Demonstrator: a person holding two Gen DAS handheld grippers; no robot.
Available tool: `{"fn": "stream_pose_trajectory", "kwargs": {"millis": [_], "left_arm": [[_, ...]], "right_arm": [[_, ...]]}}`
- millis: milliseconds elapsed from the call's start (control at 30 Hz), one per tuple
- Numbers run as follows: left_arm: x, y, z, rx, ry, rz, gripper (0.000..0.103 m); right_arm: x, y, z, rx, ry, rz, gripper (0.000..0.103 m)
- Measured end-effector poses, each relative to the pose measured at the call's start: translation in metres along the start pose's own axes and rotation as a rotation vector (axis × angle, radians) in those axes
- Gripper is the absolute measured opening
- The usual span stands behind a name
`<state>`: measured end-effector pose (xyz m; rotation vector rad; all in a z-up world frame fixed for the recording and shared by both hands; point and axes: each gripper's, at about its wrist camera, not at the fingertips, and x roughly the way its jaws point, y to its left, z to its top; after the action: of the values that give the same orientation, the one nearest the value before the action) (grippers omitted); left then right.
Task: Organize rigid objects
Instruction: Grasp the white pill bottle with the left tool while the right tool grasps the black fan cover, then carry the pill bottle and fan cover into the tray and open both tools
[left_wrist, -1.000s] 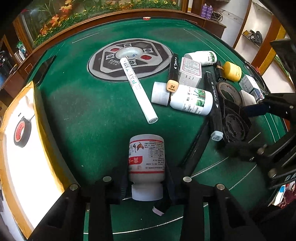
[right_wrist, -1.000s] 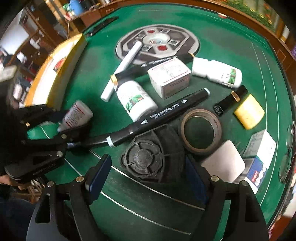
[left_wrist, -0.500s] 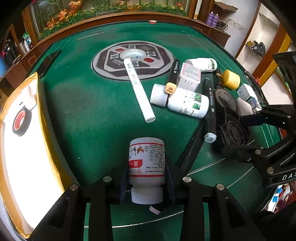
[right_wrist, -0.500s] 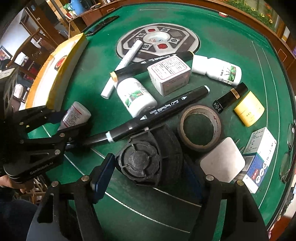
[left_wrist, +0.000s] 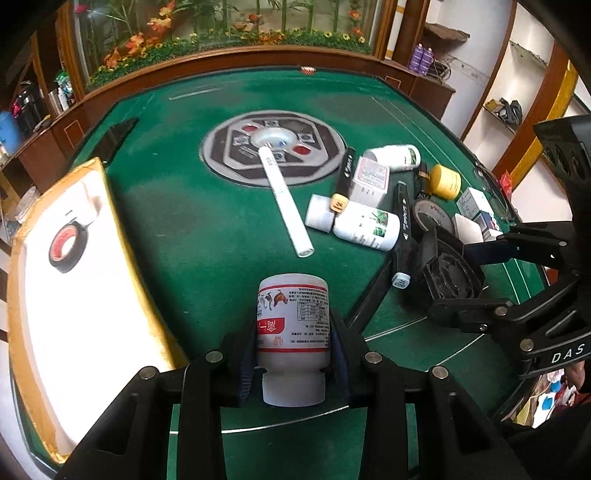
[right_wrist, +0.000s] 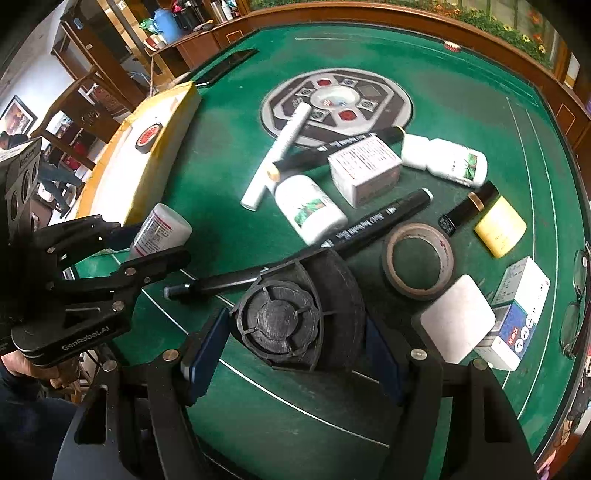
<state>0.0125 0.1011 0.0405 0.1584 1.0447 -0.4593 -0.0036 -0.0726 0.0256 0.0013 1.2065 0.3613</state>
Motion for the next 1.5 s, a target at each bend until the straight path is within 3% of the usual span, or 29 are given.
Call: {"fn": "stream_pose_trajectory", "kwargs": {"millis": [800,1233,1500], "left_arm": [[-0.072,0.095,-0.023,-0.21,-0.138,0.092,0.037],[-0.058,0.186,-0.016,-0.334,-0.121,0.17,0.037],[-0.028,0.233,0.009,-0.366,-0.103,0.223,0.037]], "right_arm": [[-0.01,0.091,0.044,-0.179,-0.058,0.076,0.071],[0.002,0.155,0.103,-0.274,-0.08,0.122,0.071],[0.041,0.186,0.141,-0.305,-0.038,0.12,0.071]]}}
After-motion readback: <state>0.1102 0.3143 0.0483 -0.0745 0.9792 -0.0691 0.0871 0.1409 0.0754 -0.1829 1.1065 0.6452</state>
